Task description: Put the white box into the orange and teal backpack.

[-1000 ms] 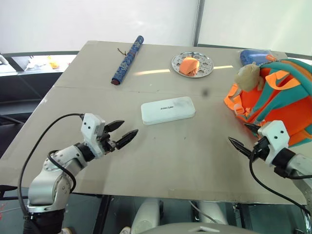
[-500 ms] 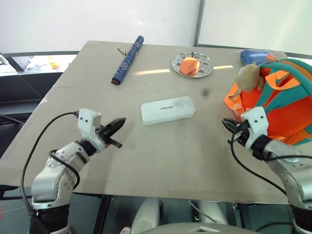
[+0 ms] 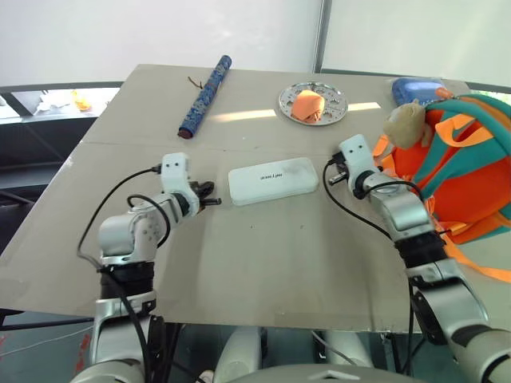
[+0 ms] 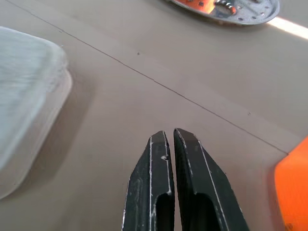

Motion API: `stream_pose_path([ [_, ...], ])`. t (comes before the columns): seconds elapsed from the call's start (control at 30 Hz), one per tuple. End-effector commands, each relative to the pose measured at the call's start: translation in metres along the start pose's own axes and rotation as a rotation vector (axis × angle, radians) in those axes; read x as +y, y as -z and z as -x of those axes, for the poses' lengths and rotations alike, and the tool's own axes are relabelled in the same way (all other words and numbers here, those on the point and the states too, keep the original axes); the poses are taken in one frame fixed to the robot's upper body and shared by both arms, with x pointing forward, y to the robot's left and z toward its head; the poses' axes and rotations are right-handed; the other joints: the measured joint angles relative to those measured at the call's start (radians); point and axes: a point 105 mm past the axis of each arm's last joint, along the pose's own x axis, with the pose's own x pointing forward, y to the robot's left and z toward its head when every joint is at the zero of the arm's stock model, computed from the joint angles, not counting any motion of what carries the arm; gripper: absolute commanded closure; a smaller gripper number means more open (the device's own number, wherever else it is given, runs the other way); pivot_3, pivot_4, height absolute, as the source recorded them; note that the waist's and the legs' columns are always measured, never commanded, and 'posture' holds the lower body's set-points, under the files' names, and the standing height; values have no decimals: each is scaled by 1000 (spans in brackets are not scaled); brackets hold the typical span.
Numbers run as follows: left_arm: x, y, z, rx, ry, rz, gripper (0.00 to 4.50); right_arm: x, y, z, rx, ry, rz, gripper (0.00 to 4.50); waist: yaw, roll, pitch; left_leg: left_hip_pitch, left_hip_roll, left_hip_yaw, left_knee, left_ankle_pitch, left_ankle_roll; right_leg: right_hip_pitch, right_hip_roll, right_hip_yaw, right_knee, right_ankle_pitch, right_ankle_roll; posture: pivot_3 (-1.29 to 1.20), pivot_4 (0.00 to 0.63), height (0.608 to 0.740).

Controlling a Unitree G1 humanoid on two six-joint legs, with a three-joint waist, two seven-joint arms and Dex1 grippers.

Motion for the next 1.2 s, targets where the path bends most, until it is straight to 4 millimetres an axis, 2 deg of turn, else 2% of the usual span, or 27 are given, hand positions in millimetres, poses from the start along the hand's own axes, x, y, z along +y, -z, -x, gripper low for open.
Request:
stream_pose_path([
  [0.03, -23, 3, -4, 18, 112, -131, 4379, 42, -15, -1, -96, -256, 26, 4492, -4, 1, 0, 0, 0, 0, -1, 0, 0, 0, 0, 0, 1, 0, 0, 0, 150, 733],
  [0.17, -47, 15, 7, 76, 282, -240, 4379, 70, -8, 22, -124, -431, 58, 4492, -10, 1, 1, -1, 0, -4, -1, 0, -1, 0, -1, -1, 1, 0, 0, 0, 150, 733],
  [0.37, -67, 38, 30, 152, 402, -331, 4379, 72, 23, 76, -67, -458, 39, 4492, -10, 3, 2, -1, 0, -6, -1, -1, -1, -1, -1, -1, 1, 0, 0, 0, 150, 733],
  [0.47, -64, 49, 35, 176, 386, -356, 4379, 64, 48, 96, 16, -374, 45, 4492, -1, 3, 2, 0, 0, -6, 1, -1, 0, 1, -1, -1, 0, 0, 0, 0, 150, 733],
  [0.6, -50, 54, 32, 191, 352, -308, 4379, 56, 56, 102, 49, -288, 3, 4492, 6, 3, 1, 4, 0, -4, 1, -3, 2, 3, -1, 0, 1, 0, 0, 0, 150, 733],
  [0.67, -38, 46, 31, 168, 351, -164, 3853, 51, 58, 102, 63, -241, -4, 4500, 9, 3, 1, 7, 0, -4, 1, -3, 3, 5, -1, 0, 1, 0, 0, 0, 150, 733],
  [0.77, -1, 30, 38, 150, 306, -22, 2819, 47, 57, 103, 61, -216, 2, 4500, 8, 3, 1, 7, 0, -4, 1, -3, 3, 5, 0, 0, 1, 0, 0, 0, 150, 733],
  [0.8, 8, 23, 45, 157, 337, 55, 2325, 45, 57, 103, 60, -212, 1, 4500, 6, 3, 1, 7, 0, -4, 1, -3, 3, 5, 0, 0, 2, 0, 0, 0, 150, 733],
  [0.87, 6, 13, 68, 229, 515, 199, 1549, 43, 56, 103, 56, -207, 3, 4500, -5, 2, 1, 7, 1, -3, 1, -3, 3, 4, 1, 0, 2, 0, 0, 0, 150, 733],
  [0.93, -3, 9, 81, 305, 636, 284, 1549, 46, 56, 103, 56, -223, 16, 4500, -14, 2, 2, 6, 2, -3, 1, -3, 3, 4, 1, -1, 2, -2, -1, 0, 150, 733],
  [1.0, -11, 12, 80, 356, 671, 270, 1549, 47, 56, 103, 56, -232, 27, 4500, -9, 2, 2, 6, 1, -4, 0, -3, 3, 4, 0, -1, 2, -2, -1, 0, 150, 733],
  [1.2, -33, 30, 55, 422, 674, 233, 1549, 54, 52, 100, 46, -262, 57, 4500, -6, 1, 3, 5, 0, -5, 0, -2, 2, 4, -1, -1, 1, -3, 0, 0, 150, 733],
])
